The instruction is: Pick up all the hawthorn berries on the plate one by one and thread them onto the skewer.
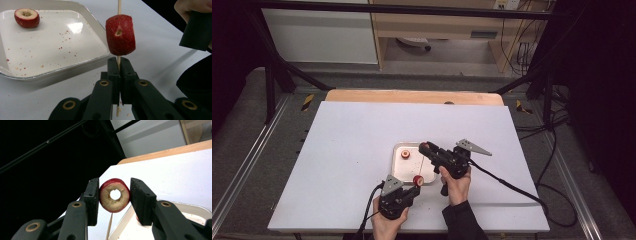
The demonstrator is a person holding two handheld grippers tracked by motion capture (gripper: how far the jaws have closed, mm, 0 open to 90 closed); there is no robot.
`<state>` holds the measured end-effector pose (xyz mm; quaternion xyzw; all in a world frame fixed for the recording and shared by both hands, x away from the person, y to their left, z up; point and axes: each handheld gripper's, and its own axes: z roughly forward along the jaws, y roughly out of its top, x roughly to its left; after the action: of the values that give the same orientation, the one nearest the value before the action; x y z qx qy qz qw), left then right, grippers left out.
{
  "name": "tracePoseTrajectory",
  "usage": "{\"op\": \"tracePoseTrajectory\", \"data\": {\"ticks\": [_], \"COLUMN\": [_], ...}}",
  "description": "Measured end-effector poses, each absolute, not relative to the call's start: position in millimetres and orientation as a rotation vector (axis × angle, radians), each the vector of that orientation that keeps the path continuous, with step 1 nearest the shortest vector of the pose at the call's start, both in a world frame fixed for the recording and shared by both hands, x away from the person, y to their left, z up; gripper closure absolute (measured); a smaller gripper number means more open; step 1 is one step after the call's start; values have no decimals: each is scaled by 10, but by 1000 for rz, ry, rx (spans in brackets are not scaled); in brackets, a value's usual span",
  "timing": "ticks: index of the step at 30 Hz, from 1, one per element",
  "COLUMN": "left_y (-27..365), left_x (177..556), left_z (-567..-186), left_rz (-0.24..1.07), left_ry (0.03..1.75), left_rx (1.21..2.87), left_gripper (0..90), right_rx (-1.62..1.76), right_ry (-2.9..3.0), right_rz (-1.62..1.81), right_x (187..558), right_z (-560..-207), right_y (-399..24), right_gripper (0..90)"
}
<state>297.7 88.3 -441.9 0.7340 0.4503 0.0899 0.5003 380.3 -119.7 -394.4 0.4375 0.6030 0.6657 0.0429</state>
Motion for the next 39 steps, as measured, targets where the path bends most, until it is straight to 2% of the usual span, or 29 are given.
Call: {"op": "tracePoseTrajectory", "data": {"ticks": [12,24,31,39], "left_y": [904,919,910,843], "left_x": [2988,2990,2962,2933], "left_z": [-4412,-4435,-4453,-4453], "left_rz": [221,156,192,143], "left_ry": [1092,1114,1121,1127], "left_rx": [1761,1726,1716,1694], "left_gripper": [881,879,878,880], "right_rx": [1336,1294,1396,1362], "right_ry": [1873,1863,1864,1875], "right_rz": [2025,2018,2015,1985], "right_x": [3799,3747,3743,3715], "right_z": [-3966,-3986,-3980,-4058], "right_y": [-1187,-1205,-1215,-1171], "right_gripper": [613,612,612,615]}}
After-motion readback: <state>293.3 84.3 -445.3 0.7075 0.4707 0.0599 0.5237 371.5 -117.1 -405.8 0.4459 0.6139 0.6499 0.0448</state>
